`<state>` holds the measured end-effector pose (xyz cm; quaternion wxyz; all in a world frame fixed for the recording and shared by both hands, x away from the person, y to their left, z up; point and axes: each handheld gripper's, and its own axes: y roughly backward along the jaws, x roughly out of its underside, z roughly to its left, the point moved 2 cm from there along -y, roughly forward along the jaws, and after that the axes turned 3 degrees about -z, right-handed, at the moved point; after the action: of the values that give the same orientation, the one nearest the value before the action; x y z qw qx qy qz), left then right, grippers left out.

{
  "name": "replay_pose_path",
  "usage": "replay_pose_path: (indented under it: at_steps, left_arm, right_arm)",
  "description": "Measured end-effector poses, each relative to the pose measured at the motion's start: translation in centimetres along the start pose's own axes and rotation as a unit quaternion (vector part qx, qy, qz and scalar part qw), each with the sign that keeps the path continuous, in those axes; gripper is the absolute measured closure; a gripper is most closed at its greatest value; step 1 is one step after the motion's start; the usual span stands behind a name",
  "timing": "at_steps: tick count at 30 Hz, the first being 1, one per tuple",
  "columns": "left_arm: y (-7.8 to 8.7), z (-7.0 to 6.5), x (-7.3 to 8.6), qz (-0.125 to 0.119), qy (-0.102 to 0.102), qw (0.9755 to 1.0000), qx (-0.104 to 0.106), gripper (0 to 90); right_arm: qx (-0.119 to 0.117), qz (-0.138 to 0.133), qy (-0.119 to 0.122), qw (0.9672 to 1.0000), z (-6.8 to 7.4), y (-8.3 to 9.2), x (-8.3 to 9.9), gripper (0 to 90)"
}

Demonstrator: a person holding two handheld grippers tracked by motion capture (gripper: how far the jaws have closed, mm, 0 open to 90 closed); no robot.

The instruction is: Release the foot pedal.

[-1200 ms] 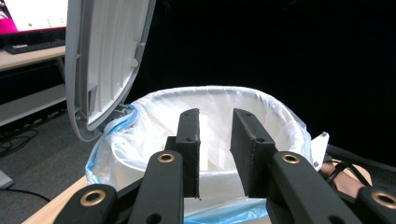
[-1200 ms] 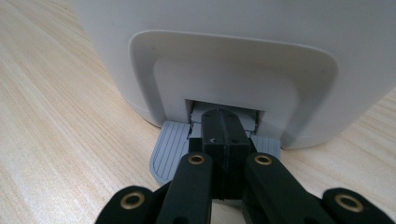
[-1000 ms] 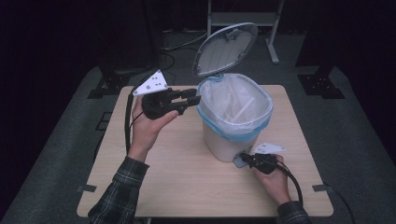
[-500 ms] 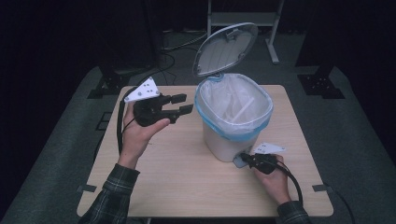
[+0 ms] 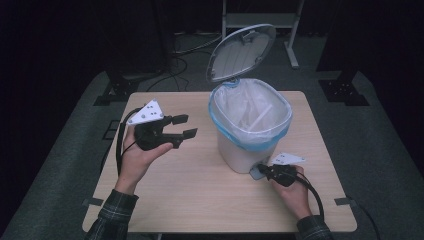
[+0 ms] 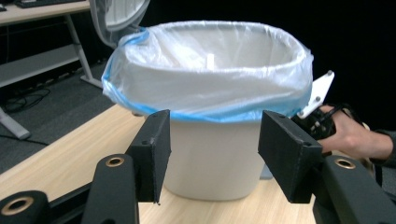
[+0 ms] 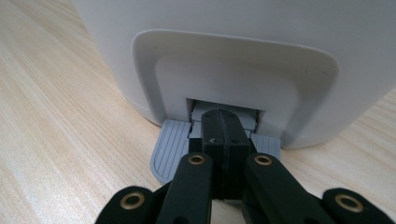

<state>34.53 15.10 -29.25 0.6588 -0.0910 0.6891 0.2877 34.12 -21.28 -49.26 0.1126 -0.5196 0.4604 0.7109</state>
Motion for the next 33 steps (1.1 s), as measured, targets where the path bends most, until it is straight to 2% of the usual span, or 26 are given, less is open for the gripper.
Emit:
replay_pose_path:
  at_steps: [7,8,11,17,20,23,26,33]
  left_arm:
    - [0.5,-0.4,1.4,0.014,0.004,0.9999,-0.004,42.2]
    - [0.6,-0.4,1.7,0.017,0.003,0.9998,-0.005,42.1]
    - [0.8,-0.4,2.6,0.022,0.007,0.9997,-0.008,41.6]
    - [1.2,-0.4,4.1,0.036,0.015,0.9992,-0.011,39.6]
    - [1.2,-0.5,5.0,0.046,0.018,0.9987,-0.009,36.0]
    - [1.1,-0.8,5.9,0.056,0.021,0.9981,-0.013,33.0]
    - [1.1,-1.0,6.8,0.069,0.018,0.9973,-0.019,28.3]
    - [1.5,-1.4,9.0,0.091,0.026,0.9950,-0.031,17.3]
  right_arm:
    - [-0.005,0.007,0.007,0.9999,0.1,0.5,-0.1,89.3]
    - [-0.005,0.000,0.005,1.0000,0.1,0.7,-0.1,83.5]
    - [-0.010,-0.021,0.002,0.9997,0.2,1.9,-0.5,73.8]
    - [-0.005,-0.028,0.004,0.9996,0.3,3.1,-0.5,55.1]
    - [0.001,-0.030,0.000,0.9995,0.1,3.6,-0.4,42.7]
    - [0.000,-0.025,-0.004,0.9997,-0.2,3.7,-0.2,34.0]
    - [0.006,-0.018,-0.002,0.9998,-0.4,4.0,0.1,30.8]
    - [0.006,-0.014,-0.002,0.9999,-1.0,5.1,0.9,22.0]
